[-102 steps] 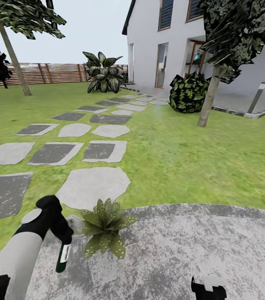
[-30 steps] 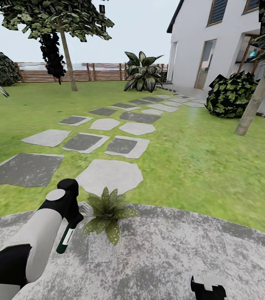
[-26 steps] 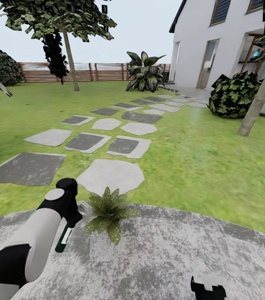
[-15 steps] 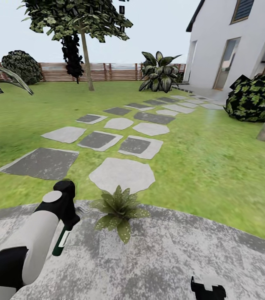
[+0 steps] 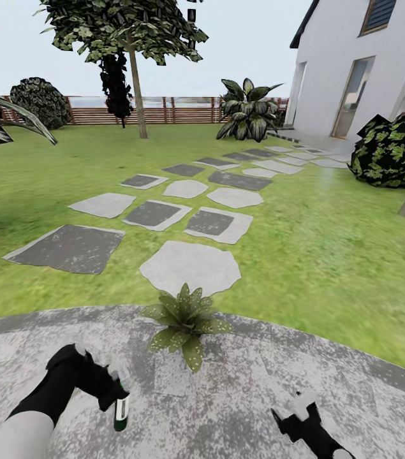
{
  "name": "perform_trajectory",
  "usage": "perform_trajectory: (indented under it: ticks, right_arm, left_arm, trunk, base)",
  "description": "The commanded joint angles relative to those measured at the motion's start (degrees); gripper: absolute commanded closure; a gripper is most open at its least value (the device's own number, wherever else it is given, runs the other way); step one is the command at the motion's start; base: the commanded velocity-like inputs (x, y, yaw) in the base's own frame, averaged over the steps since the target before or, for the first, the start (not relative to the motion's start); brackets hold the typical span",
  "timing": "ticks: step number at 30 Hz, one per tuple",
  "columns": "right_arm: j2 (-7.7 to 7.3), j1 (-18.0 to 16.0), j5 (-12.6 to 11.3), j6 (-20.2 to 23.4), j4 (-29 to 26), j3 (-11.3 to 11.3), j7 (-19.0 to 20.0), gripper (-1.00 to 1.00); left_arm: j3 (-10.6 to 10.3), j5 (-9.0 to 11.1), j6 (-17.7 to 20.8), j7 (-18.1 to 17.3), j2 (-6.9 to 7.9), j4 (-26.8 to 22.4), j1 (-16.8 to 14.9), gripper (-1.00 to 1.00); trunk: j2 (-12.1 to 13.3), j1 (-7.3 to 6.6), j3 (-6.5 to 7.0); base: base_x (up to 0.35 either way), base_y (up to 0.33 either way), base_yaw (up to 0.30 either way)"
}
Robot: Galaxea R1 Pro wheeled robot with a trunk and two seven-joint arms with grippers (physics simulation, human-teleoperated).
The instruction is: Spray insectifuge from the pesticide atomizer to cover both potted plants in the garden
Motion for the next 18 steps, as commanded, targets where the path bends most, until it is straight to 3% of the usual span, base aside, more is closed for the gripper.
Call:
perform_trajectory:
  ticks: [1,4,9,13,16,17,18]
  right_arm:
    - [-1.29,-0.01,0.71,-0.12,-2.43,-0.09,6.3,-1.0]
    - [-3.73,-0.01,2.94,0.05,-9.11,-0.07,20.02,-1.0]
    - [-5.37,-0.01,6.68,1.05,-16.72,-0.07,34.39,-1.0]
    - [-5.38,-0.01,7.15,2.4,-19.61,-0.12,39.31,-1.0]
    - [-4.92,-0.01,7.21,2.67,-20.29,-0.03,41.33,-1.0]
    - [-4.74,-0.01,7.21,2.67,-20.37,-0.01,41.97,1.0]
    - [-4.61,-0.01,7.19,2.62,-20.42,0.0,42.77,1.0]
  left_arm:
    - [0.13,1.4,-3.87,-0.02,1.09,0.15,0.47,1.0]
    - [0.21,3.33,-13.46,0.23,2.38,2.74,1.08,1.0]
    - [-0.35,3.47,-17.07,-0.38,1.75,6.71,0.95,1.0]
    - [-0.66,2.96,-16.77,-0.6,-0.21,7.12,0.65,1.0]
    - [-2.91,2.77,-16.6,-0.45,-0.74,7.16,0.6,1.0]
    - [-4.28,2.7,-16.5,-0.36,-0.82,7.16,0.56,1.0]
    - [-5.38,2.71,-16.44,-0.23,-0.88,7.17,0.53,1.0]
  trunk:
    - [-0.02,-0.01,-0.05]
    - [-0.02,-0.01,-0.05]
    - [-0.02,-0.01,-0.05]
    - [-0.02,-0.01,-0.05]
    - [-0.02,-0.01,-0.05]
    - [-0.02,-0.01,-0.05]
    - [-0.02,-0.01,-0.05]
  base:
    - [0.0,0.0,0.0]
    - [0.0,0.0,0.0]
    - [0.0,0.0,0.0]
    - [0.0,0.0,0.0]
    - [0.0,0.0,0.0]
    - [0.0,0.0,0.0]
    - [0.0,0.0,0.0]
